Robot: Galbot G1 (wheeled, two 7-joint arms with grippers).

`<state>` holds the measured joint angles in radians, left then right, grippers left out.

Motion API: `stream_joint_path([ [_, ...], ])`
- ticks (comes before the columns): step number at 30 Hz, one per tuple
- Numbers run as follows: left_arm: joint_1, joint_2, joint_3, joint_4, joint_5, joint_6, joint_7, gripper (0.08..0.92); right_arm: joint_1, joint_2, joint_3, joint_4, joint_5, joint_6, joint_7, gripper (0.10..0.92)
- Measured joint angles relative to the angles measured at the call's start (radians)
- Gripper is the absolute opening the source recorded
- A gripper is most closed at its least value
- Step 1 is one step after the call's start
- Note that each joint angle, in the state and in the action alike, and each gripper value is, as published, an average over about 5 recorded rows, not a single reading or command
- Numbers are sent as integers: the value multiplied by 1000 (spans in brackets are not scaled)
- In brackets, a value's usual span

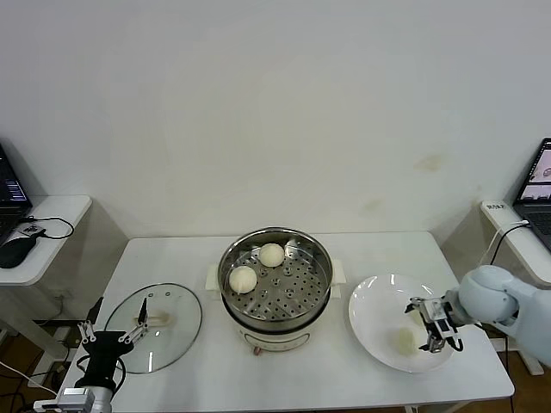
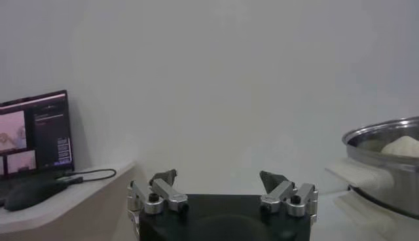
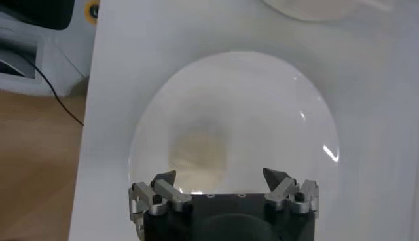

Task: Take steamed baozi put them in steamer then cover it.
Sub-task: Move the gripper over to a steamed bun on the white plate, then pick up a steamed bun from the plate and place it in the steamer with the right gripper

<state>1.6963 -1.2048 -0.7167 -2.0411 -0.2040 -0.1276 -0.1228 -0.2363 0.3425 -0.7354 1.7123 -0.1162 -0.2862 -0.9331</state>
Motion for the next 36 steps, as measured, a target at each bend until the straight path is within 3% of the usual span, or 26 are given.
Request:
stream_joint_path([
  [12, 5, -1, -4, -3, 1, -1, 0, 823, -99, 41, 69, -46, -36, 0, 3, 801],
  [18, 7, -5, -3, -4, 2, -1, -1, 823, -125, 51, 87, -58, -44, -2, 0, 739],
  [28, 7, -4, -3, -9, 3, -2, -2, 823, -115, 52, 97, -60, -40, -2, -9, 555],
  [36, 1, 3, 0, -12, 0, 0, -2, 823, 39, 34, 39, -49, 30, -14, -42, 531],
])
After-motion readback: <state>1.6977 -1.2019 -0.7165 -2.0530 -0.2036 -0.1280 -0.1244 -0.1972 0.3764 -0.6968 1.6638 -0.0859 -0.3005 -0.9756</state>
